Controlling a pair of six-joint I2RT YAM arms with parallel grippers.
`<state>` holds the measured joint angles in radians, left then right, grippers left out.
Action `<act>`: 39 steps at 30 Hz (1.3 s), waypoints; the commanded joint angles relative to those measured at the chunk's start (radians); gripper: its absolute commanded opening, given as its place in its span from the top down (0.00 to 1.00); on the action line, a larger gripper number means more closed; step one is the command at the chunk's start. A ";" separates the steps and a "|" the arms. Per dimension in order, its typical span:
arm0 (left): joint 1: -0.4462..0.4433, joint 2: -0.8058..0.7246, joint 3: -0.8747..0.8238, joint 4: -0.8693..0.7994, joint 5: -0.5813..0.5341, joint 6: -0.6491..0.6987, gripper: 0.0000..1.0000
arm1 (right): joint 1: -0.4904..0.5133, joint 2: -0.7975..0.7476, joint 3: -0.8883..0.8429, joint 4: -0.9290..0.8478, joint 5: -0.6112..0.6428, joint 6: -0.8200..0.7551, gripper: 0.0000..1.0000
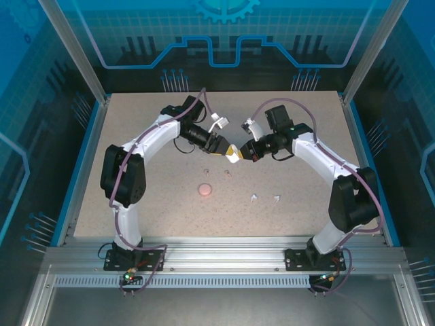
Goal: Insert the wireless bluetooth earbuds into the charging case
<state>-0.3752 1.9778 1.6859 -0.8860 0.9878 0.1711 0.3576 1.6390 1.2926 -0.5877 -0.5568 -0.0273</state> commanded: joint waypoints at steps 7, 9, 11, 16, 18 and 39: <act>-0.005 0.011 0.015 -0.033 0.075 0.041 0.56 | 0.017 0.022 0.042 -0.032 -0.010 -0.019 1.00; -0.006 0.014 0.015 -0.040 0.080 0.049 0.58 | 0.019 0.022 0.043 -0.033 -0.008 -0.020 1.00; -0.008 0.016 0.013 -0.045 0.084 0.054 0.58 | 0.018 0.023 0.045 -0.035 -0.008 -0.020 1.00; -0.011 0.022 0.013 -0.048 0.088 0.059 0.59 | 0.020 0.025 0.052 -0.035 -0.007 -0.018 1.00; -0.013 0.025 0.016 -0.049 0.084 0.060 0.59 | 0.024 0.027 0.053 -0.034 -0.006 -0.016 1.00; -0.014 0.037 -0.006 -0.047 0.086 0.072 1.00 | 0.017 0.010 0.083 -0.021 0.061 0.024 0.94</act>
<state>-0.3824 2.0087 1.6859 -0.9188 1.0462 0.2195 0.3729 1.6562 1.3319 -0.6136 -0.5274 -0.0288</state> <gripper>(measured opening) 0.224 0.053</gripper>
